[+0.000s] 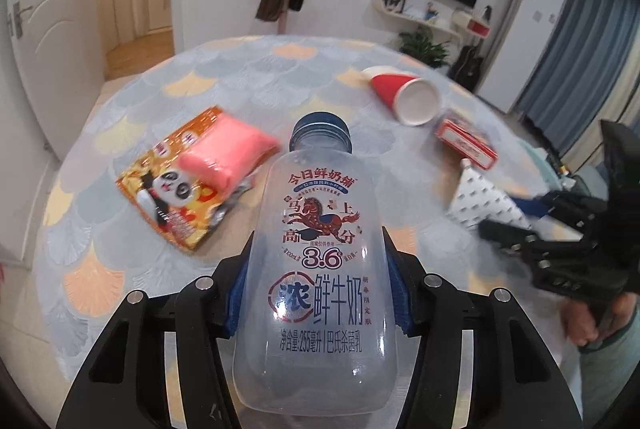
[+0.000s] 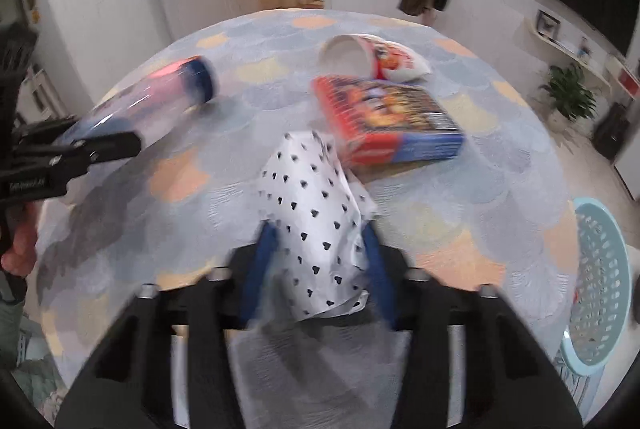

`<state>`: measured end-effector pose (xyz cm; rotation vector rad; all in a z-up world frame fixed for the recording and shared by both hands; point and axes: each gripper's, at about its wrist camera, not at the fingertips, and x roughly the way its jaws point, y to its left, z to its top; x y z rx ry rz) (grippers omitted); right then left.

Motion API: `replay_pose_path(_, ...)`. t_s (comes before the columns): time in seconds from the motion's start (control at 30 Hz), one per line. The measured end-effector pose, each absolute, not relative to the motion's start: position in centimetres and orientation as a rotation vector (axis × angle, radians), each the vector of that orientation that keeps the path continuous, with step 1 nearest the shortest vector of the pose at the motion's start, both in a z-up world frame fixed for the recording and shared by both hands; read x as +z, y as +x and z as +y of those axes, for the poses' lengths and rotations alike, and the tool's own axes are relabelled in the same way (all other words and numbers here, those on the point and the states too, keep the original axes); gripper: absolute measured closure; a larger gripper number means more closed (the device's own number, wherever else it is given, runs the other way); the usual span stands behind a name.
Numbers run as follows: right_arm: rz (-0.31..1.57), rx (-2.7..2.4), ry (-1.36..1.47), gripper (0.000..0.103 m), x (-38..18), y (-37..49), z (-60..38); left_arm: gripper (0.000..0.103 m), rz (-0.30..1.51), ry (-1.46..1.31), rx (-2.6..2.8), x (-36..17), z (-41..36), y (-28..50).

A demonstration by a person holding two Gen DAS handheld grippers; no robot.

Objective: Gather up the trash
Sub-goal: 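Grasp the clear milk bottle with left tool while right tool grasps heart-print paper, then carry clear bottle and heart-print paper over the blue basket and release both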

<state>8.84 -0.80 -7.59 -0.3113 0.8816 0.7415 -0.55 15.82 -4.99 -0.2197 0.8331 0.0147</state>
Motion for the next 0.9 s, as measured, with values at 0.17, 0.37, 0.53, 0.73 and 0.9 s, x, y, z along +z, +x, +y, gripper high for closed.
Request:
replay_pose_path(0.17, 0.814, 0.812, -0.345, 0.087, -6.8, 6.1, 0.2, 0.050, 0.779, -0.213, -0.014, -3.4, 14.7, -1.2)
replay_pose_path(0.37, 0.729, 0.783, -0.289, 0.087, -3.8, 5.1, -1.3, 0.050, 0.683, -0.228, -0.064, -0.9, 14.0, -1.7)
replay_pose_path(0.53, 0.659, 0.673, -0.212, 0.087, -0.8, 5.6, -4.2, 0.050, 0.624, -0.216, -0.114, 1.3, 12.2, -0.7)
replay_pose_path(0.73, 0.583, 0.465, -0.111, 0.087, 2.6, 6.9, -10.2, 0.050, 0.580, -0.189, -0.201, 3.4, 8.2, 2.1)
replay_pose_path(0.9, 0.493, 0.241, -0.071, 0.087, 4.2, 7.3, -15.7, 0.050, 0.577, -0.210, -0.277, 4.6, 3.7, 5.4)
